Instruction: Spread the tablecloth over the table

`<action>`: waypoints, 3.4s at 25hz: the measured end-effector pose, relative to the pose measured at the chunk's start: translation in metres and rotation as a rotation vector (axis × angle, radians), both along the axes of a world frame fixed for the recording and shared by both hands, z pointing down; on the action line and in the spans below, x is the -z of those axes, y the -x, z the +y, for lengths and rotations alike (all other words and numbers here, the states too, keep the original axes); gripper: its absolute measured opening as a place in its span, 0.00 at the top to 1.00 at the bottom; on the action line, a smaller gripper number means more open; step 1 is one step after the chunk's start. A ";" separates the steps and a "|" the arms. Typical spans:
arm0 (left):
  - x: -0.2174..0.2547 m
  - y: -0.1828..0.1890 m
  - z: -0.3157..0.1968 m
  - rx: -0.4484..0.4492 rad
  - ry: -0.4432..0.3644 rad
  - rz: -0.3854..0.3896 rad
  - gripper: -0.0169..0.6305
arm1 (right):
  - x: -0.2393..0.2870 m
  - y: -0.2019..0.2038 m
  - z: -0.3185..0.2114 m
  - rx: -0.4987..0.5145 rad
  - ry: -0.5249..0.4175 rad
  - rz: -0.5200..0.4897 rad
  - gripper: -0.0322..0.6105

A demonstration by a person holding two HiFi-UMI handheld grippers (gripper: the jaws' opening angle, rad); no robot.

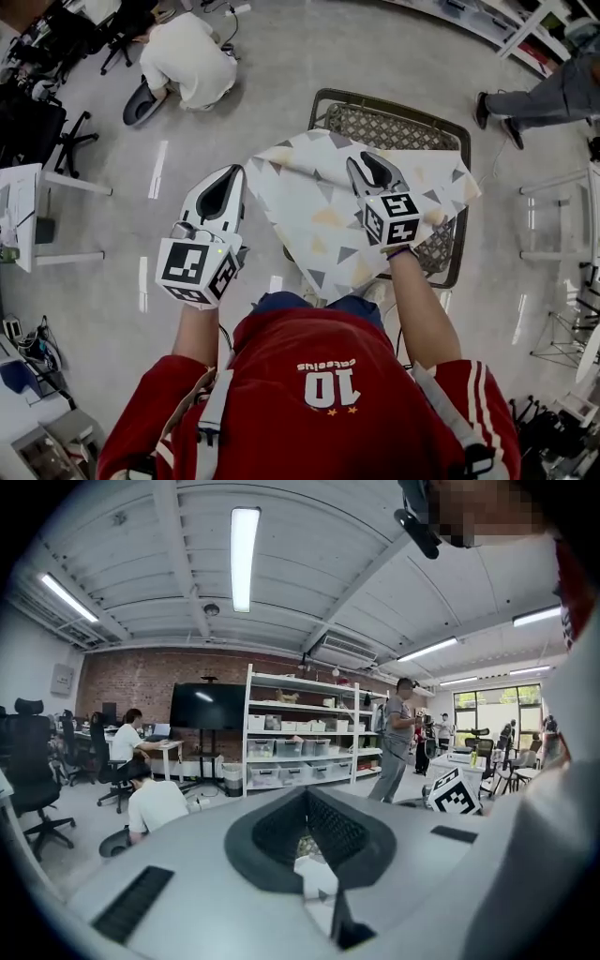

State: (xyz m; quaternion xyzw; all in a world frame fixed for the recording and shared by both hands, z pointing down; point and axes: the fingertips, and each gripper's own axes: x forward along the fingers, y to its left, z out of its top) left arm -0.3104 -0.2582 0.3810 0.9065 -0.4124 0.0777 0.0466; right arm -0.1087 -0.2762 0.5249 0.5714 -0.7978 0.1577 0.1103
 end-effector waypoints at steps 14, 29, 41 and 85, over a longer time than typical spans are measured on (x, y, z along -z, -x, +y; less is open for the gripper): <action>0.019 -0.095 0.011 -0.196 -0.034 0.053 0.96 | 0.057 -0.159 0.087 -0.306 -0.092 0.051 0.75; 0.020 -0.183 0.016 -0.416 -0.045 0.068 0.96 | 0.068 -0.249 0.172 -0.539 -0.086 0.097 0.72; 0.024 -0.281 0.018 -0.492 -0.085 0.079 0.96 | 0.055 -0.298 0.163 -0.495 -0.083 0.062 0.72; -0.089 -0.359 -0.017 -0.351 0.024 -0.138 0.96 | -0.278 -0.326 0.139 -0.219 0.490 -0.425 0.72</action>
